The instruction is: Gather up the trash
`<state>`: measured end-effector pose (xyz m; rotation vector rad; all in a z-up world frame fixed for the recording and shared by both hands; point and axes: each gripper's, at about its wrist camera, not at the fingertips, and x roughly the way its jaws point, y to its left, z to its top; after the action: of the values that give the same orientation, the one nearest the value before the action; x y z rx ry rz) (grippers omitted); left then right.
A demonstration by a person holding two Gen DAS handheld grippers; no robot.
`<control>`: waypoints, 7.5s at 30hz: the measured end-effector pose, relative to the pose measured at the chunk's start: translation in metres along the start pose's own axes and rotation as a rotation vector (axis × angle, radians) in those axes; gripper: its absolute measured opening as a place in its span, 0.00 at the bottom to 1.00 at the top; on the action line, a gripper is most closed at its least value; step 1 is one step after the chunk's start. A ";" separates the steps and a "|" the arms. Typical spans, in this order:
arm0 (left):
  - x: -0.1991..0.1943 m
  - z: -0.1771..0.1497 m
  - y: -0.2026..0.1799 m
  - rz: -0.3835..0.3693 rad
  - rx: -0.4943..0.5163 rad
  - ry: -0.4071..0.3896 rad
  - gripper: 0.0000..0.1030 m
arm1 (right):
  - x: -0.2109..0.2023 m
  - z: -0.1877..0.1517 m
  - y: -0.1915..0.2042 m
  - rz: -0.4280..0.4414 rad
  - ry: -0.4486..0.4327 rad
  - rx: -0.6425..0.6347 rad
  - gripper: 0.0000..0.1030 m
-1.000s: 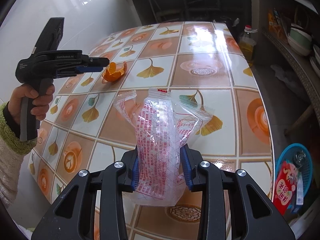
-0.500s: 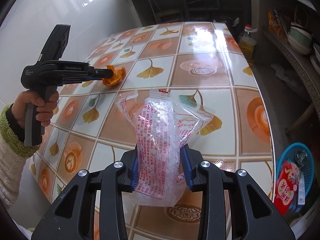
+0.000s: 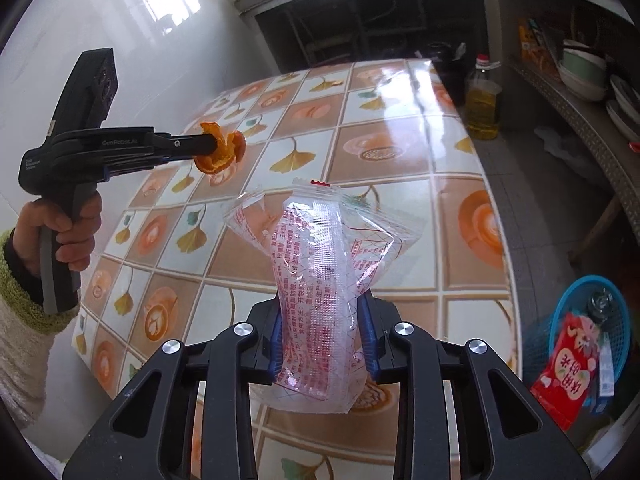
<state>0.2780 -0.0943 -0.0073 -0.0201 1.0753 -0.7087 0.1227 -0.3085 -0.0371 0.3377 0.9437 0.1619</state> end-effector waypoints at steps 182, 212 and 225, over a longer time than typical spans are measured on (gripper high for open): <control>-0.100 -0.209 -0.152 0.565 -0.056 -0.206 0.94 | -0.182 -0.135 -0.012 -0.609 -0.294 0.101 0.93; -0.098 -0.215 -0.159 0.552 -0.022 -0.191 0.95 | -0.180 -0.133 -0.021 -0.596 -0.282 0.101 0.93; -0.094 -0.214 -0.168 0.540 0.020 -0.187 0.95 | -0.181 -0.133 -0.022 -0.595 -0.283 0.101 0.93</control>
<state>-0.0089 -0.1073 0.0196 0.2104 0.8403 -0.2230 -0.0904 -0.3513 0.0220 0.1551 0.7369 -0.4692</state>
